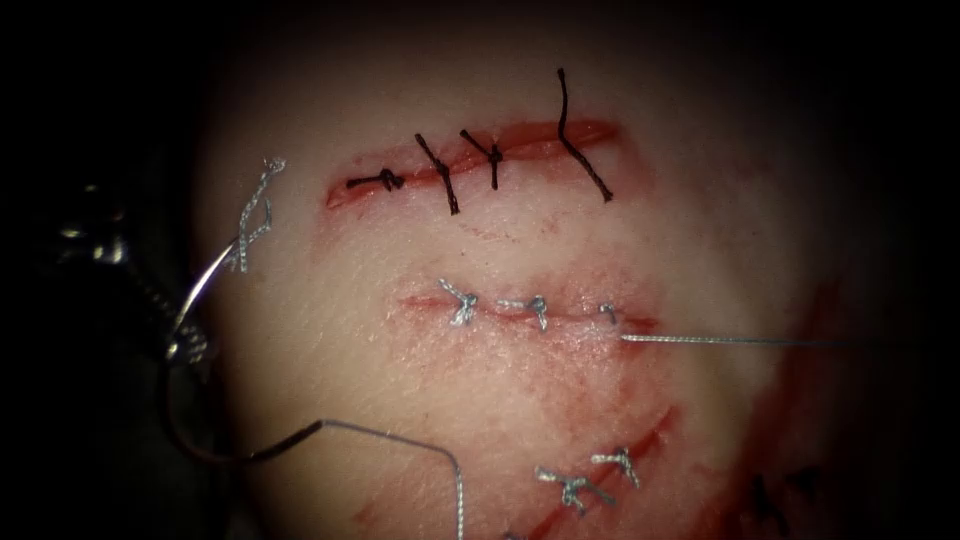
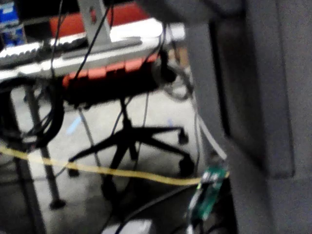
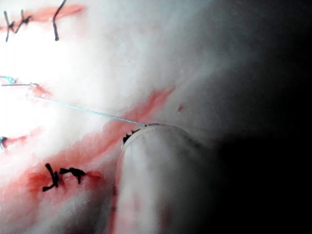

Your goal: Wound Closure

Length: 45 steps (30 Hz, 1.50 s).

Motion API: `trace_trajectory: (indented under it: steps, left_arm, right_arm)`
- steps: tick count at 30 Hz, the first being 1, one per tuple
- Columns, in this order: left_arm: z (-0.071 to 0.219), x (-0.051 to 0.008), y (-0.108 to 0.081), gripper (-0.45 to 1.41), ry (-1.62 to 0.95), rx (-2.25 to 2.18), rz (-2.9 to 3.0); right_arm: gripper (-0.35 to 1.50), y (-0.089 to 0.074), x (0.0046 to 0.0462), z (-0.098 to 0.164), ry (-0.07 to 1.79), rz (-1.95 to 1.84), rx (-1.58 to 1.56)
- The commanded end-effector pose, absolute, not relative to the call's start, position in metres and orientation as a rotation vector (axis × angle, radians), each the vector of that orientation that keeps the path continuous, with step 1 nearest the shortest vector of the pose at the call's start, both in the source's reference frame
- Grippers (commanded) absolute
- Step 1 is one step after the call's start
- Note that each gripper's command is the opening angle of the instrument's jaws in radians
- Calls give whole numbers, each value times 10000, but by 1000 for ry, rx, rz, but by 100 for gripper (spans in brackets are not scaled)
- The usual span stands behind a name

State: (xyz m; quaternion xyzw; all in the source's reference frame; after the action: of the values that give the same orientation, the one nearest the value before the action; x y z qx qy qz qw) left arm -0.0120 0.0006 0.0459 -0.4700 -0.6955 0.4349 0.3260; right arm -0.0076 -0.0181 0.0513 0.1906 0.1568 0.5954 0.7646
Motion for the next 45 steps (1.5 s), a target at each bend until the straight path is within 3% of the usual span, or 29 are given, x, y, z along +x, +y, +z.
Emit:
trace_trajectory:
  steps: [1, 19, 20, 21, 25, 29, 38, 41, 42, 45]
  left_arm:
    - [464, -125, 5, -45, -1823, -1234, 1140]
    - [463, -127, 4, -45, -1820, -1235, 1149]
    - [464, -129, 4, -45, -1806, -1240, 1152]
    - [464, -129, 5, -45, -1800, -1246, 1154]
    - [464, -130, 5, -45, -1800, -1246, 1154]
    - [464, -130, 5, -45, -1797, -1253, 1157]
    - [464, -133, 6, -45, -1783, -1257, 1160]
    - [466, -134, 7, -45, -1775, -1262, 1165]
    - [466, -134, 7, -45, -1768, -1262, 1163]
    - [466, -135, 7, -45, -1768, -1262, 1163]
  right_arm:
    - [-35, -182, -69, 516, 343, 1295, 415]
    - [-35, -187, -82, 508, 286, 1305, 401]
    - [42, -188, -71, 507, 285, 1315, 394]
    - [42, -189, -68, 506, 284, 1317, 393]
    - [114, -196, -59, 500, 299, 1238, 373]
    - [138, -199, -50, 496, 317, 1137, 349]
    - [135, -185, -13, 459, 518, 1119, 415]
    - [128, -173, 25, 440, 657, 1238, 432]
    - [118, -171, 48, 437, 710, 1289, 442]
    - [114, -176, 77, 436, 762, 1190, 500]
